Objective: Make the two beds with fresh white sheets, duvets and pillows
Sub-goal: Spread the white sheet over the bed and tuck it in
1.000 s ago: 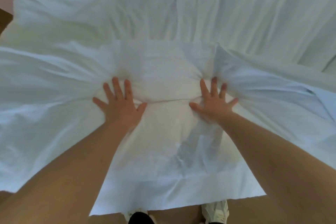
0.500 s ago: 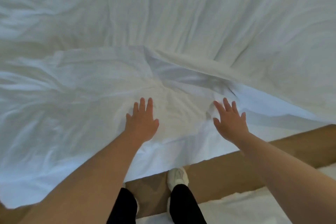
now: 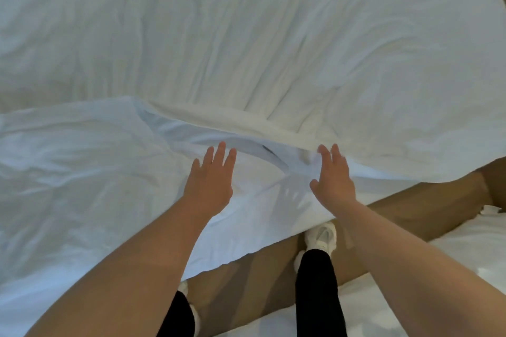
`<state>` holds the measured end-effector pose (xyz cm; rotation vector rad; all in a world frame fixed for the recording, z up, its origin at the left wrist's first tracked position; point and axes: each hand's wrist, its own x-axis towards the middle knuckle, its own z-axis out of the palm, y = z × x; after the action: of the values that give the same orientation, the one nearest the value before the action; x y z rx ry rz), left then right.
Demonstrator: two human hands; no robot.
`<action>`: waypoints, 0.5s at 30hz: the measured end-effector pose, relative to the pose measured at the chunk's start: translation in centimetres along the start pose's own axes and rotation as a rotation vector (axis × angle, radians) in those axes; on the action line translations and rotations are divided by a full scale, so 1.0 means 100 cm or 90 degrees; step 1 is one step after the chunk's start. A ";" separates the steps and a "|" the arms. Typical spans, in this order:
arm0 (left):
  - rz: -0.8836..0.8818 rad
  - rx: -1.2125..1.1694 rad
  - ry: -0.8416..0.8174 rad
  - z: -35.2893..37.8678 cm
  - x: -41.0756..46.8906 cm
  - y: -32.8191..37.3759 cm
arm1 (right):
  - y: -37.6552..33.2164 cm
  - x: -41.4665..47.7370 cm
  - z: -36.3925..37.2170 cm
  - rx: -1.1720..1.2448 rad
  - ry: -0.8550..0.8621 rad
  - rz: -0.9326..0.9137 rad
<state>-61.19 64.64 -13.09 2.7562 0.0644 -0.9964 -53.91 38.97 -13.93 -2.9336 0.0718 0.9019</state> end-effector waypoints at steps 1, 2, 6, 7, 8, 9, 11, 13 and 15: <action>0.019 0.014 0.023 -0.005 0.009 0.014 | 0.006 0.010 -0.001 -0.021 0.001 -0.007; 0.039 0.029 0.053 -0.009 0.019 0.027 | 0.012 0.020 -0.003 -0.047 -0.003 -0.016; 0.051 0.118 0.095 -0.013 0.052 0.085 | 0.050 0.066 -0.020 -0.152 -0.068 -0.093; 0.037 0.141 0.073 -0.011 0.059 0.102 | 0.066 0.075 -0.025 -0.188 -0.091 -0.125; 0.028 0.167 0.052 -0.009 0.066 0.120 | 0.086 0.083 -0.030 -0.223 -0.115 -0.152; 0.028 0.197 0.033 -0.008 0.073 0.139 | 0.107 0.090 -0.038 -0.255 -0.141 -0.169; 0.033 0.243 0.007 -0.009 0.088 0.175 | 0.145 0.104 -0.054 -0.307 -0.179 -0.187; 0.040 0.239 -0.018 -0.013 0.104 0.210 | 0.175 0.118 -0.070 -0.361 -0.201 -0.211; 0.048 0.220 -0.044 -0.015 0.122 0.238 | 0.196 0.135 -0.080 -0.405 -0.198 -0.248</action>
<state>-48.22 41.32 -15.42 2.9979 -0.2430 -1.1779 -39.56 18.44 -16.01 -3.0803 -0.9283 1.5050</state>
